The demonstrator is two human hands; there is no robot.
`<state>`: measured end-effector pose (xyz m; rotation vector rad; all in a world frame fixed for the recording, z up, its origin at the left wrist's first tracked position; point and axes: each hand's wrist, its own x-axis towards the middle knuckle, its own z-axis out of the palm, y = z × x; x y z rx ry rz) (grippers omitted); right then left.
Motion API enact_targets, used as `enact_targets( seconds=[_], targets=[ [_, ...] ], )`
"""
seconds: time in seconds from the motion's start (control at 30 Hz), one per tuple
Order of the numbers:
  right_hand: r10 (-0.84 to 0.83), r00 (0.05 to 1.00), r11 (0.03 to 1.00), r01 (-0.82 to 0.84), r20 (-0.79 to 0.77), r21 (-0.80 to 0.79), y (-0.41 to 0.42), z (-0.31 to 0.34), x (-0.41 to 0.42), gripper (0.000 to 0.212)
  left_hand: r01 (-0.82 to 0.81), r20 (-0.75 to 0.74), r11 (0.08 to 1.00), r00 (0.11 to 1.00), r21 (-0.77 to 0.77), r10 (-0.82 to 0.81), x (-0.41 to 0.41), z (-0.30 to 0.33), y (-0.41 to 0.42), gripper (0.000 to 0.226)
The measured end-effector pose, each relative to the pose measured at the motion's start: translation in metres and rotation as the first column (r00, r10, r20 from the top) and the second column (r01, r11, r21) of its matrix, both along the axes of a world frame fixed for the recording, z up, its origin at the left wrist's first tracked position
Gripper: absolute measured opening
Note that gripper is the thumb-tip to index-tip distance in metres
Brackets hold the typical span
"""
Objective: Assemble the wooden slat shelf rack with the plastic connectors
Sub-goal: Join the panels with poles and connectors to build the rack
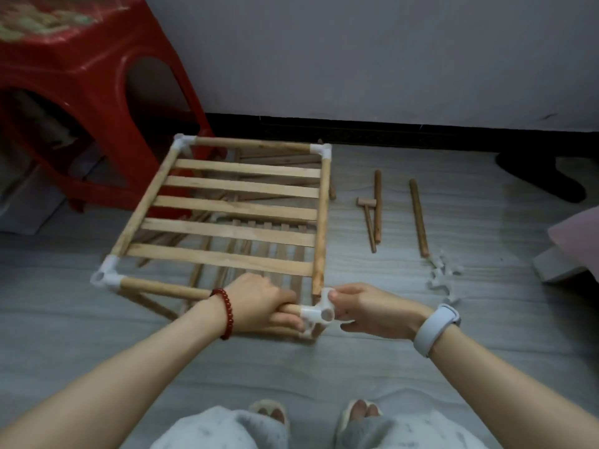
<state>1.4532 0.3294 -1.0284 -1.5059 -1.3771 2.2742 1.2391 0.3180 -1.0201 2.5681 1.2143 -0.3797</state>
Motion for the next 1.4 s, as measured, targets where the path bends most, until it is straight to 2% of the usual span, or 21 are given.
enact_targets(
  seconds=[0.07, 0.2, 0.27, 0.43, 0.5, 0.53, 0.6, 0.63, 0.67, 0.77, 0.83, 0.9, 0.97, 1.07, 1.17, 1.27, 1.4],
  targets=[
    [0.138, 0.989, 0.990, -0.140, 0.052, 0.026, -0.005, 0.004, -0.015, 0.019, -0.071, -0.026, 0.995, 0.997, 0.074, 0.073, -0.023, 0.003, -0.012, 0.053],
    [0.305, 0.934, 0.933, -0.333, 0.188, 0.138, -0.018, 0.014, -0.051, 0.036, -0.278, 0.145, 0.917, 0.958, 0.287, 0.246, -0.052, -0.006, -0.052, 0.083],
    [0.354, 0.897, 0.888, -0.411, 0.264, 0.205, -0.022, 0.017, -0.061, 0.039, -0.378, 0.233, 0.842, 0.923, 0.385, 0.308, -0.056, -0.018, -0.073, 0.082],
    [0.330, 0.850, 0.746, -0.501, 0.410, 0.439, -0.021, 0.027, -0.073, 0.035, -0.523, 0.357, 0.722, 0.849, 0.453, 0.391, -0.031, -0.035, -0.090, 0.082],
    [0.263, 0.839, 0.693, -0.508, 0.476, 0.512, -0.024, 0.024, -0.077, 0.036, -0.587, 0.442, 0.662, 0.803, 0.466, 0.401, -0.019, -0.042, -0.092, 0.075],
    [0.179, 0.832, 0.631, -0.507, 0.526, 0.587, -0.024, 0.022, -0.077, 0.036, -0.611, 0.499, 0.631, 0.780, 0.478, 0.378, -0.018, -0.046, -0.090, 0.071],
    [-0.005, 0.818, 0.414, -0.522, 0.575, 0.746, -0.023, 0.018, -0.078, 0.023, -0.626, 0.598, 0.584, 0.752, 0.517, 0.277, -0.020, -0.055, -0.084, 0.062],
    [-0.033, 0.829, 0.296, -0.525, 0.558, 0.798, -0.021, 0.017, -0.077, 0.016, -0.628, 0.633, 0.565, 0.741, 0.535, 0.223, -0.022, -0.059, -0.081, 0.059],
    [-0.021, 0.829, 0.191, -0.546, 0.560, 0.816, -0.019, 0.015, -0.076, 0.018, -0.633, 0.665, 0.552, 0.725, 0.543, 0.177, -0.025, -0.063, -0.078, 0.057],
    [0.049, 0.741, -0.040, -0.669, 0.670, 0.742, -0.013, 0.004, -0.077, 0.037, -0.643, 0.728, 0.552, 0.680, 0.530, 0.094, -0.035, -0.069, -0.073, 0.056],
    [0.065, 0.681, -0.125, -0.720, 0.730, 0.683, -0.012, -0.002, -0.080, 0.040, -0.623, 0.733, 0.575, 0.678, 0.531, 0.058, -0.046, -0.069, -0.072, 0.055],
    [0.094, 0.617, -0.183, -0.761, 0.781, 0.623, -0.011, -0.002, -0.089, 0.044, -0.579, 0.698, 0.600, 0.714, 0.552, 0.047, -0.062, -0.068, -0.072, 0.050],
    [0.128, 0.580, -0.210, -0.777, 0.805, 0.593, -0.009, 0.002, -0.102, 0.043, -0.568, 0.643, 0.598, 0.758, 0.565, 0.112, -0.077, -0.067, -0.074, 0.049],
    [0.199, 0.544, -0.086, -0.819, 0.815, 0.567, -0.010, 0.009, -0.123, 0.035, -0.590, 0.597, 0.584, 0.774, 0.558, 0.211, -0.094, -0.069, -0.077, 0.058],
    [0.233, 0.499, -0.042, -0.852, 0.834, 0.522, -0.012, 0.009, -0.132, 0.030, -0.545, 0.622, 0.618, 0.775, 0.567, 0.114, -0.103, -0.071, -0.073, 0.061],
    [0.233, 0.534, -0.036, -0.830, 0.813, 0.556, -0.008, 0.006, -0.131, 0.028, -0.507, 0.674, 0.646, 0.738, 0.571, -0.017, -0.105, -0.073, -0.064, 0.063],
    [0.238, 0.572, -0.078, -0.794, 0.785, 0.602, -0.007, 0.004, -0.127, 0.050, -0.521, 0.704, 0.617, 0.706, 0.590, -0.078, -0.100, -0.077, -0.060, 0.058]
  ],
)
